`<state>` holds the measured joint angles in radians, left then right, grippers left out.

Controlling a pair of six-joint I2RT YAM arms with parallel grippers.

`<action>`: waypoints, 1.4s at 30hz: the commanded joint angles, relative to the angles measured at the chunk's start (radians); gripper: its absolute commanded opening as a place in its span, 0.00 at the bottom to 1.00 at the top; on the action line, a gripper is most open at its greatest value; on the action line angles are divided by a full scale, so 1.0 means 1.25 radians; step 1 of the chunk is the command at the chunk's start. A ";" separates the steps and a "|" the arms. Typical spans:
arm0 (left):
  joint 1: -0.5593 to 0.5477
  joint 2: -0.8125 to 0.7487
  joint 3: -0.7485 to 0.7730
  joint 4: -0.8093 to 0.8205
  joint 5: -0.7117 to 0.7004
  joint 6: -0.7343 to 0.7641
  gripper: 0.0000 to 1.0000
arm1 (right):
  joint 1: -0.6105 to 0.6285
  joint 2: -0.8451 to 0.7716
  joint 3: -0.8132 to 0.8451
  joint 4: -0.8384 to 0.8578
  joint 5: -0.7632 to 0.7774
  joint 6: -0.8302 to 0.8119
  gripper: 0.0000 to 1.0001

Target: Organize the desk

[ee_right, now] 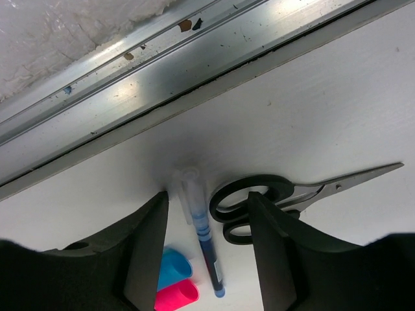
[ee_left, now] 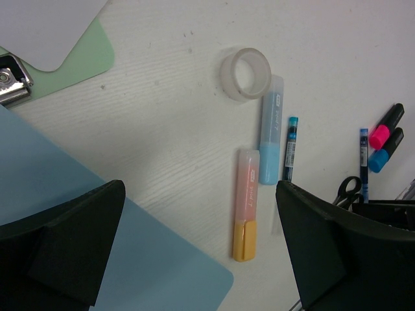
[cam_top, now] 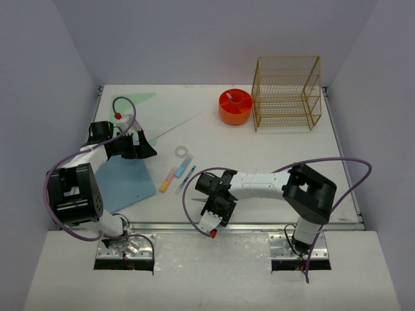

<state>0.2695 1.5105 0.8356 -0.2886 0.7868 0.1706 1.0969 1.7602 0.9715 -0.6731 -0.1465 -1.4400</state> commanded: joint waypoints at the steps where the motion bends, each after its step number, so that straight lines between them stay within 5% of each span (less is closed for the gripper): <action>1: 0.002 -0.019 0.003 0.022 0.015 0.003 1.00 | 0.006 -0.039 -0.019 0.011 0.010 -0.001 0.60; 5: 0.002 -0.017 0.004 0.022 0.017 -0.002 1.00 | 0.006 -0.064 -0.018 0.018 0.010 0.019 0.79; 11: 0.003 -0.020 0.009 0.014 0.015 -0.001 1.00 | 0.006 -0.070 -0.012 0.026 0.011 0.043 0.92; 15: 0.002 -0.029 0.007 0.010 0.008 0.002 1.00 | 0.004 -0.103 -0.004 -0.009 -0.022 0.058 0.83; 21: 0.002 -0.031 0.006 0.013 0.011 -0.004 1.00 | 0.005 -0.172 -0.044 -0.019 -0.030 0.029 0.51; 42: 0.002 -0.024 0.007 0.015 0.007 -0.003 1.00 | 0.077 0.004 0.021 -0.019 0.013 -0.024 0.43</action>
<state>0.2695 1.5047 0.8356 -0.2920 0.7815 0.1669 1.1879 1.7402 0.9629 -0.7129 -0.1546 -1.4363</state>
